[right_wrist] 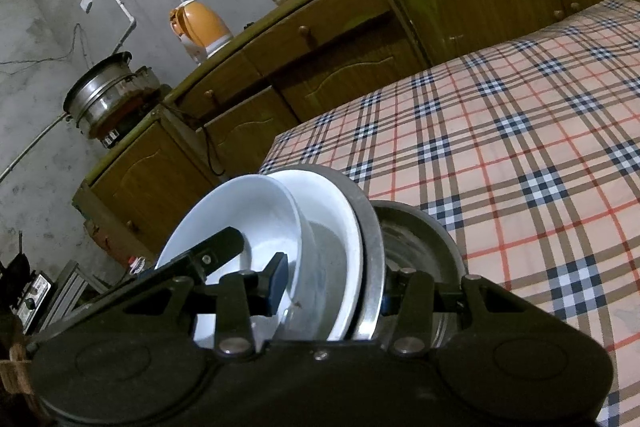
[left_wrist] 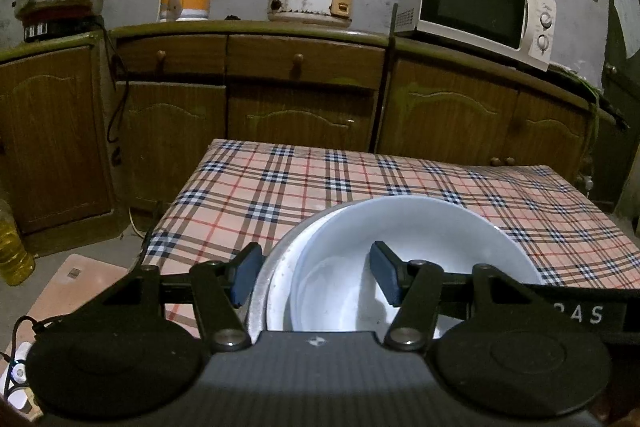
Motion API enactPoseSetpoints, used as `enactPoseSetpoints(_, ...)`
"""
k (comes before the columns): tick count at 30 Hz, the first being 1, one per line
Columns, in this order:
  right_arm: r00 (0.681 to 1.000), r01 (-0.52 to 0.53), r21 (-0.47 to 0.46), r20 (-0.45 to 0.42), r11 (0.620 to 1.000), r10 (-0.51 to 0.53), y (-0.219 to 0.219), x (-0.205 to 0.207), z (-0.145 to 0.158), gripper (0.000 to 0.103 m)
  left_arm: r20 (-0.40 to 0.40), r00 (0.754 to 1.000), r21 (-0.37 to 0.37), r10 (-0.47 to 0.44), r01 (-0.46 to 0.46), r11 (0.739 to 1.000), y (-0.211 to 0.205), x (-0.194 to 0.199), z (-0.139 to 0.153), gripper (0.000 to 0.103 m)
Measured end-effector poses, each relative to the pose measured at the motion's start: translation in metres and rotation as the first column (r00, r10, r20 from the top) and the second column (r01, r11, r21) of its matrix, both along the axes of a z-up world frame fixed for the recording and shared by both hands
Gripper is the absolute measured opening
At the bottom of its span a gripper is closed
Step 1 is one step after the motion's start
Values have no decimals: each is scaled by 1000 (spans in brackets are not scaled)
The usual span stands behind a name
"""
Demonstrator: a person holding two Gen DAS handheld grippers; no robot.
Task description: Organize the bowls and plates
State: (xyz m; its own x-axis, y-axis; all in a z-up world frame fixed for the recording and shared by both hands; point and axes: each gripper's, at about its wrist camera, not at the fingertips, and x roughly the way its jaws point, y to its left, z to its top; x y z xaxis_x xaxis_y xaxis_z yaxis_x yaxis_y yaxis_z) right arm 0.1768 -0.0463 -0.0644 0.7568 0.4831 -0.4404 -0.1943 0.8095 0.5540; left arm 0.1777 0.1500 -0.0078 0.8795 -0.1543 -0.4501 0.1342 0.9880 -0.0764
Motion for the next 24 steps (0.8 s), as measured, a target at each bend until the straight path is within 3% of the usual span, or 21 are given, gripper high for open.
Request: enactPoseSetpoints(24, 999, 31, 23, -31, 999, -30, -7, 11, -12, 54, -28, 1000, 10, -14, 14, 1000, -6, 14, -9, 59)
